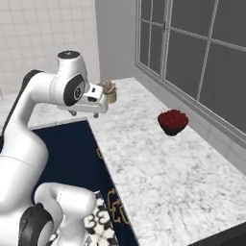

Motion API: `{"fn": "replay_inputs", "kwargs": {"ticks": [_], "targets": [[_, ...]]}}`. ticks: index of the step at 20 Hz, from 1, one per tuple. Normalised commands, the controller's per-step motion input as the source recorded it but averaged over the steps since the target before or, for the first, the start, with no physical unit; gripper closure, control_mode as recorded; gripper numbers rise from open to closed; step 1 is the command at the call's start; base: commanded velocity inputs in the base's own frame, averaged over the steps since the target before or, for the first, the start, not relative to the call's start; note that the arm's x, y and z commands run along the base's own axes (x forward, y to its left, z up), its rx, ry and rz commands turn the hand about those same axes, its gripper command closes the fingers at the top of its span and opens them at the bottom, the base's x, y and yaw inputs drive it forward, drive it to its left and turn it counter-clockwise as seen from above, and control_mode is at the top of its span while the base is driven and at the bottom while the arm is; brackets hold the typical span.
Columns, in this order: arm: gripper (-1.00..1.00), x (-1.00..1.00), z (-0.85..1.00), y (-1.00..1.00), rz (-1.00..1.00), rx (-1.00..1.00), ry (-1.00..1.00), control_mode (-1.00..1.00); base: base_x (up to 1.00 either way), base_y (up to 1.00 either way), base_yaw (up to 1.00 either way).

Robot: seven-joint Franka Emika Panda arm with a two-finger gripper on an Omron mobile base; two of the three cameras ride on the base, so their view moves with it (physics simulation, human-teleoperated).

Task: Take a straw from the drawer in front and place it inside the glass cup on the dining counter.

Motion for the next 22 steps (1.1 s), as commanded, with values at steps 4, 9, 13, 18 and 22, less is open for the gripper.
{"fn": "replay_inputs", "kwargs": {"ticks": [4, 9, 13, 18, 22], "targets": [[-1.00, 0.00, -0.04, -0.16, 0.11, 0.00, 0.00, -1.00, 0.00, -0.68, 0.37], [-1.00, -0.06, -0.06, 0.30, 0.19, -0.09, -0.02, -1.00, 0.00, 0.00, 0.00], [-1.00, 0.00, -0.27, 0.93, 0.00, -0.32, -0.11, -1.00, 0.00, 0.00, 0.00], [-1.00, 0.05, -0.58, 0.73, -0.03, -0.42, -0.11, -1.00, 0.00, 0.00, 0.00], [-1.00, 0.24, -0.78, 0.41, -0.03, -0.43, -0.08, -1.00, 0.00, 0.00, 0.00]]}}
